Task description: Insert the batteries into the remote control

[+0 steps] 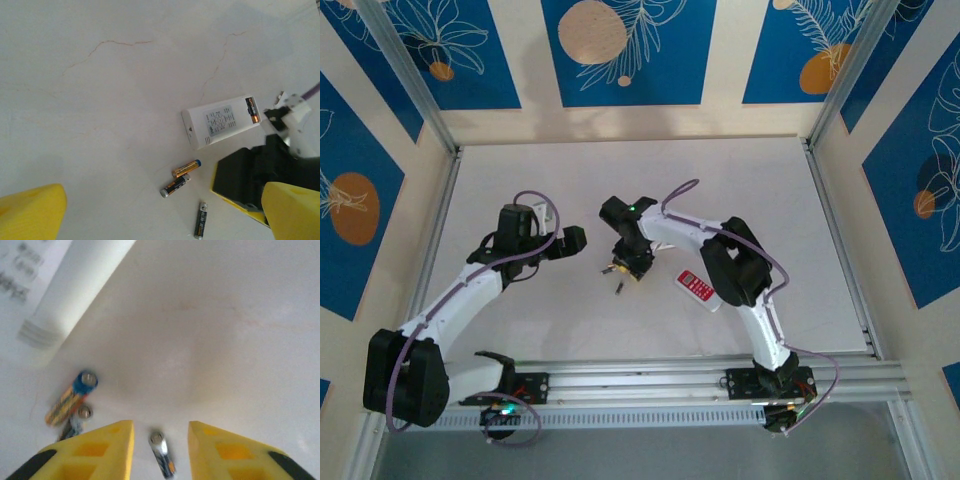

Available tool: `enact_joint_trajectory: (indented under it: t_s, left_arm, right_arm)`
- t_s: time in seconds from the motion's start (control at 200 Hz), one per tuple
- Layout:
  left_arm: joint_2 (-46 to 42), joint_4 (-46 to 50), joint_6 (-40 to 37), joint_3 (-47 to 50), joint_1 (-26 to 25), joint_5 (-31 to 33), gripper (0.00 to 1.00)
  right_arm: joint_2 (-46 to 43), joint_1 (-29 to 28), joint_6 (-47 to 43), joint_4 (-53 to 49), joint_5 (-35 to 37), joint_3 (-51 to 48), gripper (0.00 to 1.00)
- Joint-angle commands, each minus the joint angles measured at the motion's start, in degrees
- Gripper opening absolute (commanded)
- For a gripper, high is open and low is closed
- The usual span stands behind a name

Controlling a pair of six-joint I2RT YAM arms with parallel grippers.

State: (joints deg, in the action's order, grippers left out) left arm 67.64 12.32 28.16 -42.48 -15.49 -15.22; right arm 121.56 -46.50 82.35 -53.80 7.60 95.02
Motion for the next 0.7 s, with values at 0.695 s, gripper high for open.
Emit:
enact_joint_trajectory:
  t_s: [0.695]
  left_arm:
    - [1.0,-0.1,-1.0,-1.2,0.4,-2.4,1.00]
  right_arm:
    - [3.0,-3.6,-5.1,2.2,-0.9,-1.3,0.28]
